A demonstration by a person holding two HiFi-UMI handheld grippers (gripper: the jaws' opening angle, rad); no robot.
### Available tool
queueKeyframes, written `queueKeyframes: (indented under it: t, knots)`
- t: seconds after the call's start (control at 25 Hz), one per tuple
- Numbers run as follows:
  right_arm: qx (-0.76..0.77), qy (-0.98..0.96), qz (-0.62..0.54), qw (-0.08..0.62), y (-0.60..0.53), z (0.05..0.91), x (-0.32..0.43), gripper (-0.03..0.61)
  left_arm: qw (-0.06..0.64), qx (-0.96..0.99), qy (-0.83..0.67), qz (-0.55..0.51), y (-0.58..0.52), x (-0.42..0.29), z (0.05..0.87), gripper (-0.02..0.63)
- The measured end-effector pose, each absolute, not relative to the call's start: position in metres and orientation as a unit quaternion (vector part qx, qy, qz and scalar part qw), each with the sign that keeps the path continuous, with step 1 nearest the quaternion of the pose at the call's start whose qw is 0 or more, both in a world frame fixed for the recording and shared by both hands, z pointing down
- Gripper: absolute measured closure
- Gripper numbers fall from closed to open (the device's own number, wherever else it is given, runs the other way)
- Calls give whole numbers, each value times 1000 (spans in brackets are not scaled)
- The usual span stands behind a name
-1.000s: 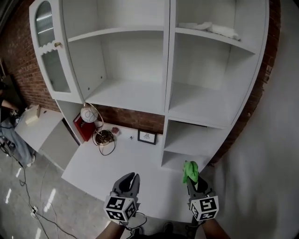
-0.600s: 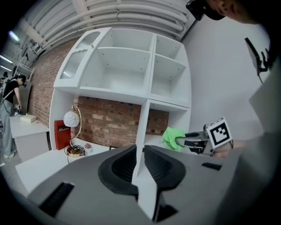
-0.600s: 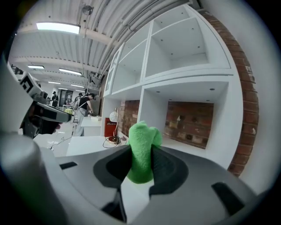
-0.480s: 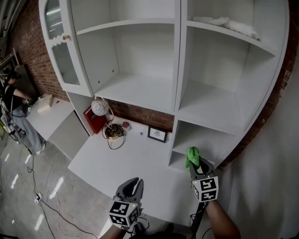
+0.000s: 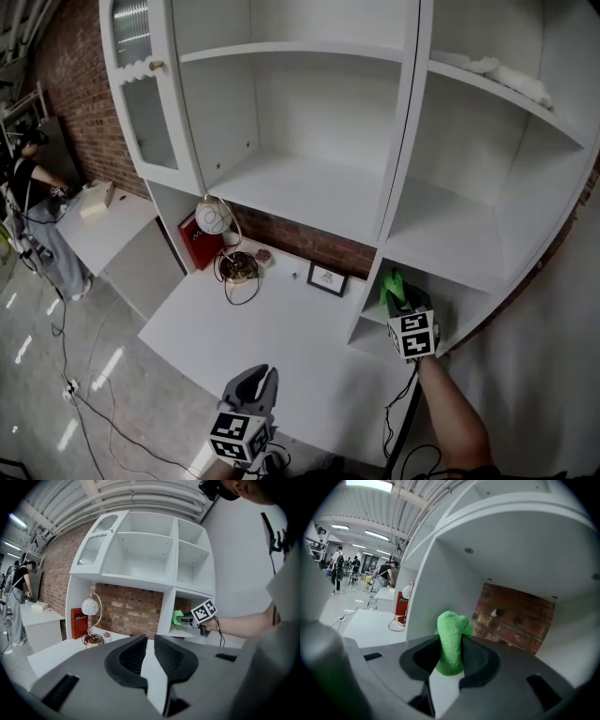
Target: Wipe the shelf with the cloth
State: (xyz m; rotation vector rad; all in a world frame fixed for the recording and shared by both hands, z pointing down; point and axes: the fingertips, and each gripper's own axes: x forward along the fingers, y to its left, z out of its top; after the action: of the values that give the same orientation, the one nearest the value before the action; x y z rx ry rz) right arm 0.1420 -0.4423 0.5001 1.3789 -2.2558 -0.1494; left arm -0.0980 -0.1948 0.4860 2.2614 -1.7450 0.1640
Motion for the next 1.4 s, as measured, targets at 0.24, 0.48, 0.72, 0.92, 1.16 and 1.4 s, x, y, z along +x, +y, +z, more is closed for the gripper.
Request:
queueKeyframes:
  t: [0.24,0.48,0.72,0.92,1.16,1.4]
  knots:
    - [497,-810,-47,307,-505,526,134,466,145,759,-631,63,-185,-124,491,558]
    - [498,-783,-45,370,-554,541,140,467,151,729,-664,68,-161,-153,493,558]
    - [469,-785,-41,403,-532,552,123,472,162,708,-685,64,-145,-172,503,558]
    - [428,-800,-63,416,-490,559,112,472,156,734,-658,61,-154,-148,501,558]
    - [360,-823,-85,431,-435,562,100,474,149,768,-619,63,-165,-114,498,558]
    - [354,-826,-87,429,-402,563,95,476,140,794,-588,64,-171,-89,492,558]
